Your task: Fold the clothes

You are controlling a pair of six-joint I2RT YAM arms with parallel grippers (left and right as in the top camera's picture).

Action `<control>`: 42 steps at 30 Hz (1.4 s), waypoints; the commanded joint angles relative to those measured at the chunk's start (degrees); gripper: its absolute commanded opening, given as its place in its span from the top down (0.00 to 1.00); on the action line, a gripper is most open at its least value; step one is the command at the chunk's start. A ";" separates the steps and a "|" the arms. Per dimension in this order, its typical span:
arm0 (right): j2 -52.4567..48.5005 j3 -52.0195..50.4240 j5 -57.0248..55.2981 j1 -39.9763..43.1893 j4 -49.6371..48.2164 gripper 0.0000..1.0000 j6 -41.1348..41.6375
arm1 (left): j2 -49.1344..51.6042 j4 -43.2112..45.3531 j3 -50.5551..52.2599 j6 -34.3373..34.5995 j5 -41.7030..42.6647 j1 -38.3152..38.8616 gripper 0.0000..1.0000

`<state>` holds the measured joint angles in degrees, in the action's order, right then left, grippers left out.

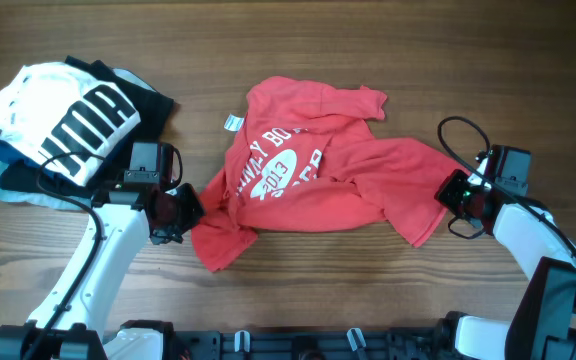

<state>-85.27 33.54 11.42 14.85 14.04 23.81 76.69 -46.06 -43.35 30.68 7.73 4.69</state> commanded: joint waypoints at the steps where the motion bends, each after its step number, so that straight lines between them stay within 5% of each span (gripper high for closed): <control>1: 1.31 2.16 -1.20 -0.15 1.90 0.96 0.15 | -0.52 0.13 -0.42 -0.44 -0.76 -0.35 0.94; 7: 11.45 16.48 -20.74 0.15 12.90 0.96 -0.46 | -0.52 -0.09 -0.42 -0.46 -3.96 -0.37 0.96; 15: 7.89 20.09 -20.83 1.79 3.45 0.95 -7.37 | -0.52 -0.26 -0.42 -0.39 -10.43 -0.37 0.96; 21: -0.22 20.09 -20.65 1.79 2.43 0.76 -8.87 | -0.52 -0.28 -0.42 -0.42 -10.40 -0.37 0.96; 25: -2.40 20.09 -17.64 1.77 4.15 0.61 -8.90 | -0.52 -0.28 -0.42 -0.42 -10.40 -0.37 0.96; 32: -2.29 18.05 -5.16 1.70 25.51 0.54 -10.05 | -0.52 0.20 -0.42 -0.42 -10.38 -0.37 0.96; 42: -4.28 9.01 1.99 -1.60 9.62 0.40 -14.64 | -0.52 0.13 -0.42 -0.24 -9.44 -0.35 0.96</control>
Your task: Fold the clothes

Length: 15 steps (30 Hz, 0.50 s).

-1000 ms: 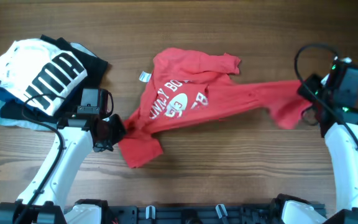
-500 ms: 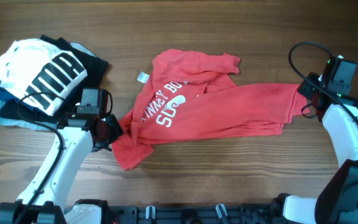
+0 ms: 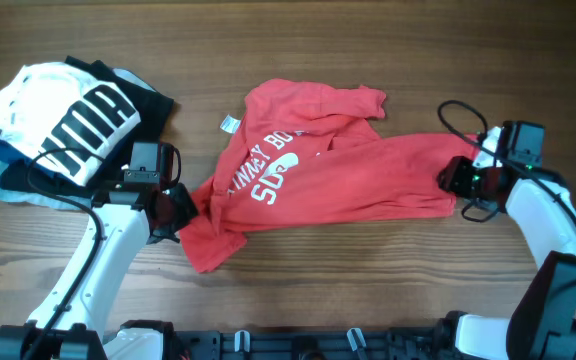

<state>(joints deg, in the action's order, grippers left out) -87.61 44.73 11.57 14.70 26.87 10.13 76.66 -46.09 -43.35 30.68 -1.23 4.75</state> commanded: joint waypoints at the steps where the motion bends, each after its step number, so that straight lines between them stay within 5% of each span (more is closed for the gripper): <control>1: -2.56 -2.73 1.86 -1.92 -5.22 0.39 -0.98 | -0.50 0.17 -0.42 -0.24 -0.31 -0.42 0.96; 6: -6.75 -2.97 1.40 -3.08 -8.92 0.41 -0.96 | -0.50 0.15 -0.42 -0.26 -0.33 -0.42 0.96; 8: -8.04 -2.97 1.42 -3.06 -8.92 0.88 -0.92 | -0.50 0.15 -0.42 -0.26 -0.33 -0.42 0.95; 9: -8.17 -2.95 1.44 -3.06 -8.92 0.96 -0.57 | -0.50 0.17 -0.42 -0.26 -0.33 -0.42 0.96; 15: -2.34 1.31 1.84 -3.06 -7.02 0.96 2.05 | -0.50 0.22 -0.42 -0.26 -0.33 -0.44 0.95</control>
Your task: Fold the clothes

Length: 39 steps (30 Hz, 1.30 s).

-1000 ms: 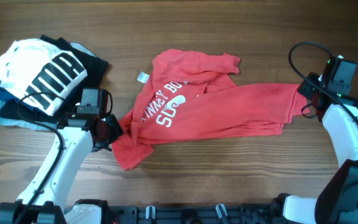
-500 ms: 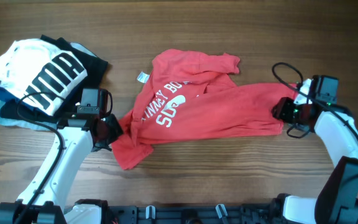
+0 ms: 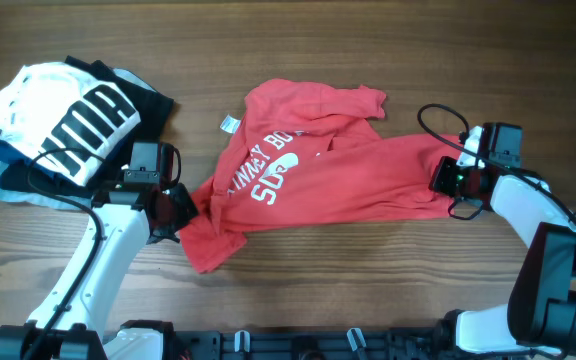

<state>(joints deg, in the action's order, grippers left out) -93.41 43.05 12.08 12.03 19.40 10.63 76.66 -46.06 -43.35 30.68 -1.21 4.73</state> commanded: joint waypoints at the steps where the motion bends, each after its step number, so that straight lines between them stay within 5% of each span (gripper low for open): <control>1: 4.94 4.39 1.33 -0.39 -0.20 0.96 1.64 | -0.50 0.20 -0.42 -0.26 -0.35 -0.42 0.95; 6: 5.84 6.67 -0.13 -0.42 -8.81 0.94 7.63 | -0.50 1.49 -0.42 -0.26 -0.35 -0.42 0.95; 8: 4.04 6.64 0.09 -0.42 -8.13 0.62 7.74 | -0.50 1.90 -0.42 -0.24 -0.37 -0.42 0.95; 10: 2.71 6.60 -0.17 -0.39 -4.33 0.41 6.60 | -0.50 2.16 -0.42 -0.26 -0.35 -0.42 0.94; 12: 2.64 6.60 -1.05 -0.39 -0.15 0.36 5.11 | -0.50 2.12 -0.42 -0.26 -0.35 -0.42 0.94; 23: 2.64 5.75 -2.40 -0.42 18.93 0.42 1.16 | -0.50 2.36 -0.42 -0.26 -0.37 -0.42 0.92; 36: -0.02 -2.40 2.71 -0.61 4.55 0.49 -1.68 | -0.50 2.54 -0.42 -0.26 -0.35 -0.42 0.92; 39: -0.04 -2.40 5.05 -0.61 2.47 0.63 -1.64 | -0.50 2.51 -0.42 -0.26 -0.35 -0.39 0.92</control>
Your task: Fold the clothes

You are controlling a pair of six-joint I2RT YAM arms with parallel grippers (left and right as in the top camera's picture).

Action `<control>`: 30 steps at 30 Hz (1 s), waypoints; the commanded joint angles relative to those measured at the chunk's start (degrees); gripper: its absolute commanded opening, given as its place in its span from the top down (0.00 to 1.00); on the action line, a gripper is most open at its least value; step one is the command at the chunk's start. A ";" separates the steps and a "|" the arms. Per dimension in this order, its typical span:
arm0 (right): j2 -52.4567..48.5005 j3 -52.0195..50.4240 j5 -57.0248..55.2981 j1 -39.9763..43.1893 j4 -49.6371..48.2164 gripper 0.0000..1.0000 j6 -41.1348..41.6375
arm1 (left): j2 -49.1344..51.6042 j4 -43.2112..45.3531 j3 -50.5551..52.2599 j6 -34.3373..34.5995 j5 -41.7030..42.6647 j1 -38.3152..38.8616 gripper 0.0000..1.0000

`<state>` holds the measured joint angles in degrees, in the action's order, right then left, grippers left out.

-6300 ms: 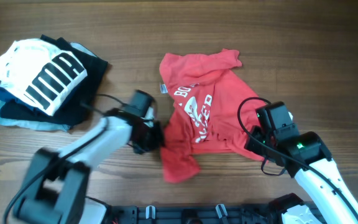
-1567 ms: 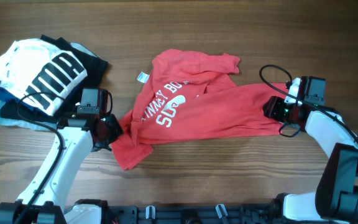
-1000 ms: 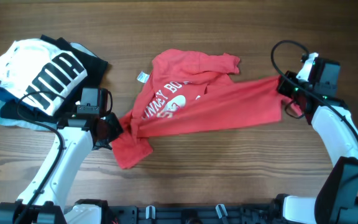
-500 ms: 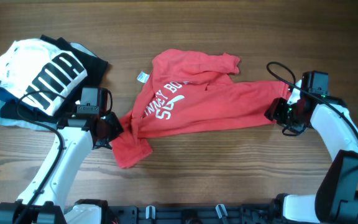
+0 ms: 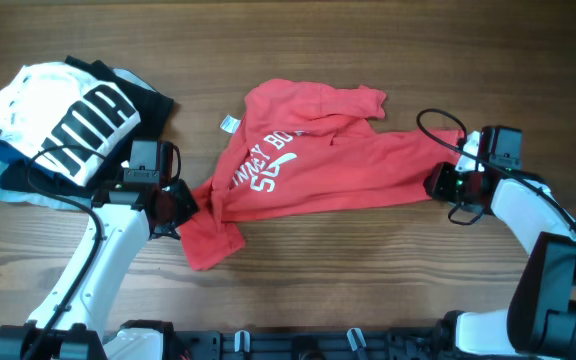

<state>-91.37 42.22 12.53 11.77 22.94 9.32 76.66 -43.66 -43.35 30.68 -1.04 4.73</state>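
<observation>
A red T-shirt [image 5: 308,165] with white lettering lies crumpled across the middle of the table, stretched into a band between the two arms. My left gripper [image 5: 190,205] is at its left end, shut on a fold of the red cloth. A loose lower corner [image 5: 208,245] hangs toward the front edge. My right gripper [image 5: 436,185] sits at the shirt's right end, shut on the cloth there. A sleeve [image 5: 363,100] sticks out at the back.
A pile of other clothes [image 5: 58,120], white, black and light blue, lies at the back left beside my left arm. A black cable [image 5: 438,122] loops above the right wrist. The wooden table [image 5: 368,260] runs under everything.
My right gripper has moved slightly left and toward the front, still holding the shirt. The shirt's lower edge has drawn up and the band is narrower. The left gripper holds its place.
At first both grippers held the shirt's ends with the right part sagging toward the front. Then the right gripper stood farther back and right, the cloth pulled straighter. Afterwards it came slightly left, and now the shirt is a tighter band between the grippers.
</observation>
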 commanded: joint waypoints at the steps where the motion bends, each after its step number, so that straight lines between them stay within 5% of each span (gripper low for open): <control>1: -2.08 -1.57 4.59 -0.35 -1.11 0.74 -0.33 | -0.50 0.11 -0.42 -0.26 -0.52 -0.39 0.92; 4: -2.08 -1.57 4.55 -0.35 -0.55 0.96 -0.31 | -0.50 0.13 -0.42 -0.26 -0.52 -0.39 0.92; 7: -2.05 -1.57 4.31 -0.35 4.79 0.96 1.18 | -0.50 0.11 -0.42 -0.26 -0.52 -0.39 0.92; 13: 2.19 1.01 3.87 -0.24 31.63 0.96 9.25 | -0.50 0.11 -0.42 -0.26 -0.52 -0.39 0.92; 17: 10.25 3.34 7.15 -0.24 36.72 0.96 9.33 | -0.50 -0.11 -0.42 -0.26 -0.52 -0.39 0.92; 19: 14.19 4.31 4.50 -0.24 34.49 0.95 11.06 | -0.50 -0.57 -0.42 -0.26 -0.52 -0.39 0.92; 23: 14.01 4.28 0.50 -0.24 33.00 0.75 13.84 | -0.50 -0.61 -0.42 -0.26 -0.52 -0.39 0.92; 30: 13.92 4.26 -3.34 -0.24 33.44 0.69 15.10 | -0.50 -0.76 -0.42 -0.26 -0.52 -0.39 0.92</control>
<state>-77.34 45.60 11.46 11.77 55.68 23.20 76.64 -44.23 -43.35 30.68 -1.04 4.73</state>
